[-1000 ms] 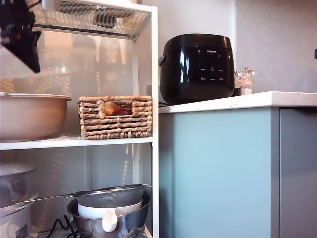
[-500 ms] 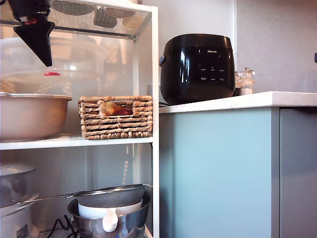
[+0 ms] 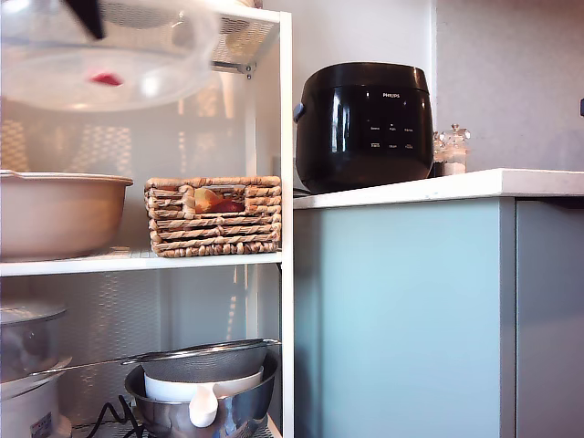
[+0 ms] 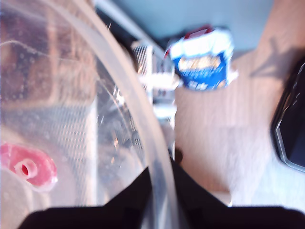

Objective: Pick up the plastic microwave lid from the shelf, then place it on the counter next to you

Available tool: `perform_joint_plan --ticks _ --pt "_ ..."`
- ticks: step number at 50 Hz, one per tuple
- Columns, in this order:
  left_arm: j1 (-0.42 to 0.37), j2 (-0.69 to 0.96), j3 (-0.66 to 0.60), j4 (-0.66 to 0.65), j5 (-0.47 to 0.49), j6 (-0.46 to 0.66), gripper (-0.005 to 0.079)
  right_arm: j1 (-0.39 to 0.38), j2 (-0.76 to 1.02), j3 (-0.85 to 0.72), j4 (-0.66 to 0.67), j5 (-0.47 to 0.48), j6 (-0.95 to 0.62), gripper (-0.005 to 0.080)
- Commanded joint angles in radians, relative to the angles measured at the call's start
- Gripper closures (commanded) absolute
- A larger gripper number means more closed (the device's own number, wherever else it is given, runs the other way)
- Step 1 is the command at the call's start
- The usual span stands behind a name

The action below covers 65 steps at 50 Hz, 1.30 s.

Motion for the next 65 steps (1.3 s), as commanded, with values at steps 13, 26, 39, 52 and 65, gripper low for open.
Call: perform_joint_plan --ticks 13,26,39,52,65 --pt "-0.196 0.012 0.010 0.064 0.076 -0.003 0.0766 0.003 -0.006 0.012 0.006 0.001 -0.006 0.0765" --pt "-0.262 0.046 0.010 0.233 0.239 0.060 0.0766 0.003 -0.006 0.011 0.005 0.001 -0.006 0.0764" --pt "-0.267 0.133 0.010 0.448 0.382 0.112 0.0766 0.003 -0.006 0.011 0.003 0.002 -0.005 0.0765" --pt "-0.268 0.248 0.010 0.646 0.526 0.165 0.0766 0.003 -0.006 0.011 0.002 0.002 0.002 0.0764" --pt "-0.275 0.366 0.010 0.824 0.647 0.185 0.0767 0.003 -0.006 0.012 -0.013 0.002 0.002 0.0765"
